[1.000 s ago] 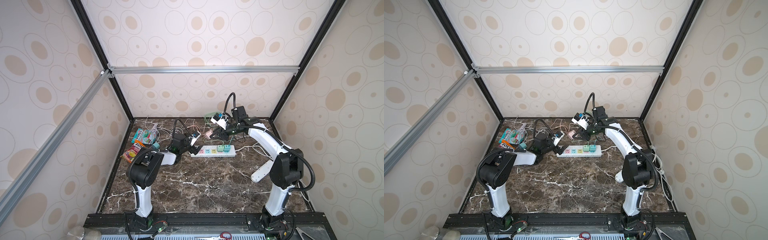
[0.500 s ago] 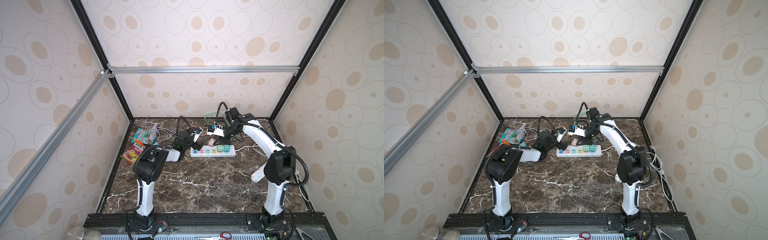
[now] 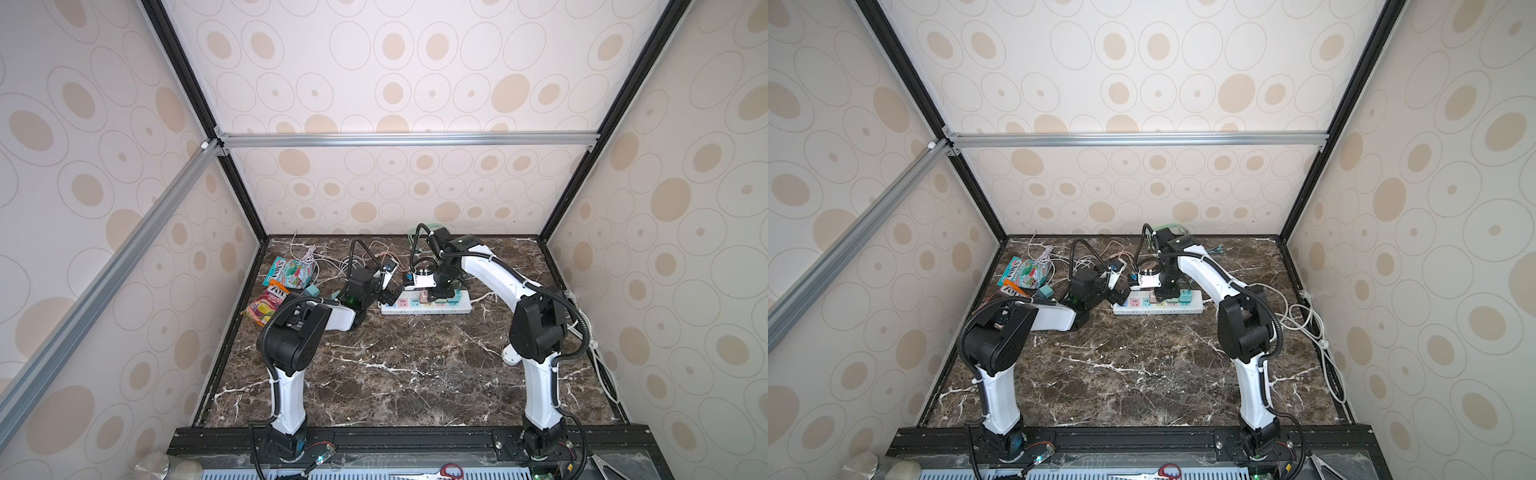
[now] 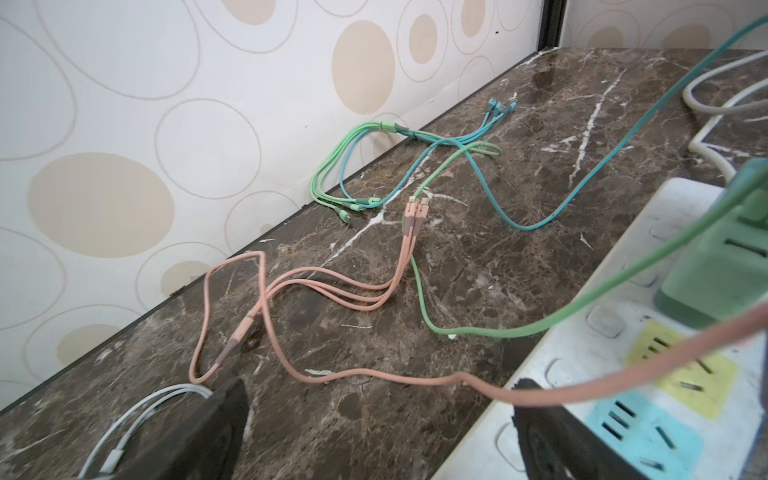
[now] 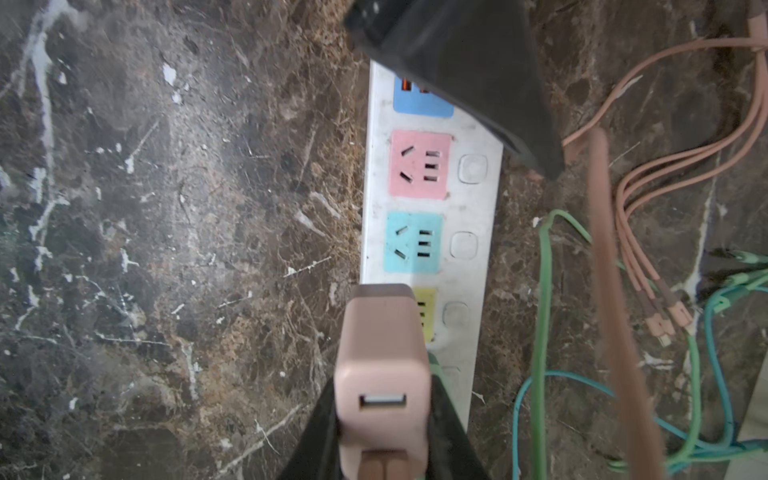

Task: Insert the plug
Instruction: 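Lower and press the pink charger into the yellow socket with the right gripper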

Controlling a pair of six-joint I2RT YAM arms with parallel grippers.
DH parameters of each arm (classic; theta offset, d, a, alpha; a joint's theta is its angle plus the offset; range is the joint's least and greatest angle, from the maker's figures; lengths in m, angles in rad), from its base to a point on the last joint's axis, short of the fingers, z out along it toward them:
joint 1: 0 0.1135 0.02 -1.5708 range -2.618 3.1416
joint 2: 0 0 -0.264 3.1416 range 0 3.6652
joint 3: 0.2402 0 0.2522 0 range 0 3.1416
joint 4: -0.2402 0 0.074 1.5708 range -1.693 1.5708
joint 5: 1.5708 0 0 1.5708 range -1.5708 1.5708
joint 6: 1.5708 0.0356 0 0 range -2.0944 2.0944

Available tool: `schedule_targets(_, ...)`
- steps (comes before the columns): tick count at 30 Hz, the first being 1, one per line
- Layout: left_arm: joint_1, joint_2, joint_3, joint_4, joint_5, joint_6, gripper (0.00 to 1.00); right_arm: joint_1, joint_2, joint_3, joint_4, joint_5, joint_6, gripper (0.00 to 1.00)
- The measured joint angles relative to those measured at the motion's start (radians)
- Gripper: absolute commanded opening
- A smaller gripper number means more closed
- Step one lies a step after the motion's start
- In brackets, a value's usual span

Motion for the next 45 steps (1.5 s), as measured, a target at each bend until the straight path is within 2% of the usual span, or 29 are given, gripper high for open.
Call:
schedule_targets(9, 0.000, -0.116, -0.081, 0.039, -0.086, -0.085, 0.98, 0.007, 0.031, 0.002, 0.036, 0.096, -0.006, 0.00)
schedule_targets(19, 0.000, -0.224, -0.151, 0.085, -0.115, -0.182, 0.98, 0.023, 0.035, -0.035, 0.107, 0.135, 0.002, 0.00)
schedule_targets(33, 0.000, -0.283, -0.188, 0.106, -0.173, -0.191, 0.98, 0.033, 0.050, -0.035, 0.114, 0.195, 0.002, 0.00)
schedule_targets(45, 0.000, -0.283, -0.191, 0.108, -0.180, -0.184, 0.98, 0.033, 0.076, -0.017, 0.064, 0.172, 0.015, 0.00)
